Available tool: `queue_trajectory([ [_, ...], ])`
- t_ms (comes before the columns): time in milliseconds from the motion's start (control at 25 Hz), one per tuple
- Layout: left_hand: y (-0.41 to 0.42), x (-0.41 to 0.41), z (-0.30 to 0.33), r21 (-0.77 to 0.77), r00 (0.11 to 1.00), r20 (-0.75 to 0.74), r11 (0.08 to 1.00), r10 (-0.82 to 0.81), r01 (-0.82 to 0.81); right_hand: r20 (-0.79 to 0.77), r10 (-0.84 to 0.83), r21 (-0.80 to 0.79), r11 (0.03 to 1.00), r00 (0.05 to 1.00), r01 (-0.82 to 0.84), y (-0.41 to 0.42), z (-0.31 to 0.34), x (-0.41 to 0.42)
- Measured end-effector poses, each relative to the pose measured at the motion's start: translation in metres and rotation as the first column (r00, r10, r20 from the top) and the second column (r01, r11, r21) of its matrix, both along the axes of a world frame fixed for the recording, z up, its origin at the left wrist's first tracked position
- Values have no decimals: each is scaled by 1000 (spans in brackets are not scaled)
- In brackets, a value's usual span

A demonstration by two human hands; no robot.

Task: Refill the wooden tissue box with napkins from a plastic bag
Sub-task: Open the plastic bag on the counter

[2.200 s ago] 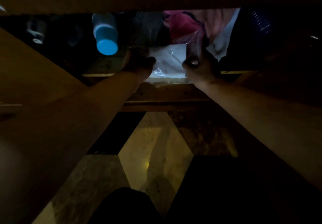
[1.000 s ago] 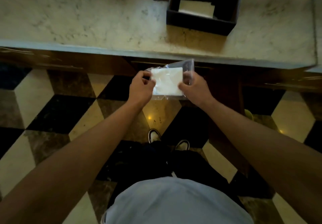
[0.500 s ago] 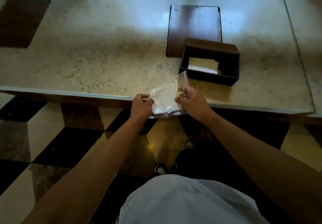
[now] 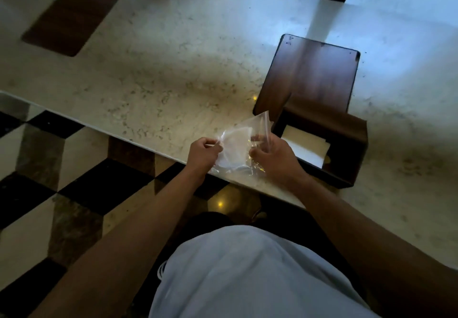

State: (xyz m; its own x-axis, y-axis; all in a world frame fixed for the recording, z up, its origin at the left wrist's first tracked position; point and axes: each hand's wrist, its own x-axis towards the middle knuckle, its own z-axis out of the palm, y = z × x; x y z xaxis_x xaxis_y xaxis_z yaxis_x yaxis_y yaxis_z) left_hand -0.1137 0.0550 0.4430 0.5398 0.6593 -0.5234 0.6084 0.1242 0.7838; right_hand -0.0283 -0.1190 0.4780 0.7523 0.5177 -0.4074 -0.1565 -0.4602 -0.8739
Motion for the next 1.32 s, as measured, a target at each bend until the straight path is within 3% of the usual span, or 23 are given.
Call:
queue_trajectory([
  [360,26,34,-33,7,994,-76,997,-76,77,-146,-150,46,986,978,158,23,5,28],
  [640,42,47,-30,106,949,-201,957,-244,269,-18,-125,25,992,992,126,34,22,35],
  [720,46,55,-13,168,957,-162,949,-241,268,-6,-137,17,990,991,137,39,25,38],
  [840,44,66,25,184,971,9,954,-240,235,-4,-126,-8,992,992,126,44,29,40],
  [960,36,76,63,150,907,131,912,-401,382,-31,-91,12,996,995,91,44,34,42],
  [1080,31,84,81,107,801,92,805,-592,583,-45,-74,51,996,996,77,44,39,43],
  [1320,33,85,81,136,764,-20,755,-645,641,-147,-87,65,993,985,97,43,43,43],
])
